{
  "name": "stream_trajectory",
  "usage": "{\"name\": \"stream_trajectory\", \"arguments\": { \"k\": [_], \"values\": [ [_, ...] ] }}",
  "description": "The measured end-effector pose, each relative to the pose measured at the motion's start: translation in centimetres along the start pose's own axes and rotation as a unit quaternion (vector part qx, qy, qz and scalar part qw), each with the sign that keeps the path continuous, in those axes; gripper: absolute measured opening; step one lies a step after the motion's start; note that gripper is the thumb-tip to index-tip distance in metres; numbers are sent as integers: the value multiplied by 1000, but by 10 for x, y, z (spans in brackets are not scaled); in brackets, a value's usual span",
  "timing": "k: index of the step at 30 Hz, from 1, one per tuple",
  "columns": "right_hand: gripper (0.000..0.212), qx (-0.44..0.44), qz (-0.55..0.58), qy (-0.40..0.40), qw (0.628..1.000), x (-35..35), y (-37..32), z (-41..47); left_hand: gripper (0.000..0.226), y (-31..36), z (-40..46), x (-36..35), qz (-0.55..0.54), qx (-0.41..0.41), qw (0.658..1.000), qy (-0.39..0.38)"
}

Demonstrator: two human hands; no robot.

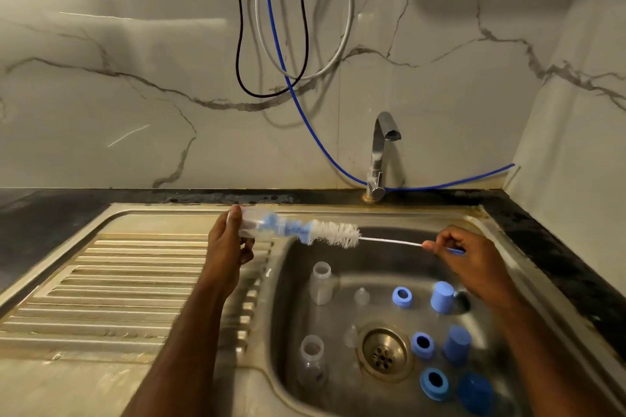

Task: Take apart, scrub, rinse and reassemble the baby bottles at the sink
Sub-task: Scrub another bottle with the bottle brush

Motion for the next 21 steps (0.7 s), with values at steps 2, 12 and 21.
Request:
{"name": "stream_trajectory", "arguments": {
  "k": [2, 12, 21],
  "values": [
    [15, -6, 15, -24, 1000, -9, -2, -3, 39, -5, -5, -9, 49, -29, 998, -36],
    [24, 7, 62, -24, 998, -15, -11, -5, 47, -5, -3, -10, 45, -15, 998, -30],
    [21, 12, 59, -36, 998, -22, -9, -6, 41, -7, -5, -12, -14, 14, 1000, -5]
  ]
}}
Point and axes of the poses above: each hand's wrist, its own z-axis towards the middle knuckle, its own x-axis out of the back of the hand, y = z × x, the point moved 4 cm from there along z, towards the middle knuckle, and after that the axes turned 13 degrees about y, right-handed, at the moved point
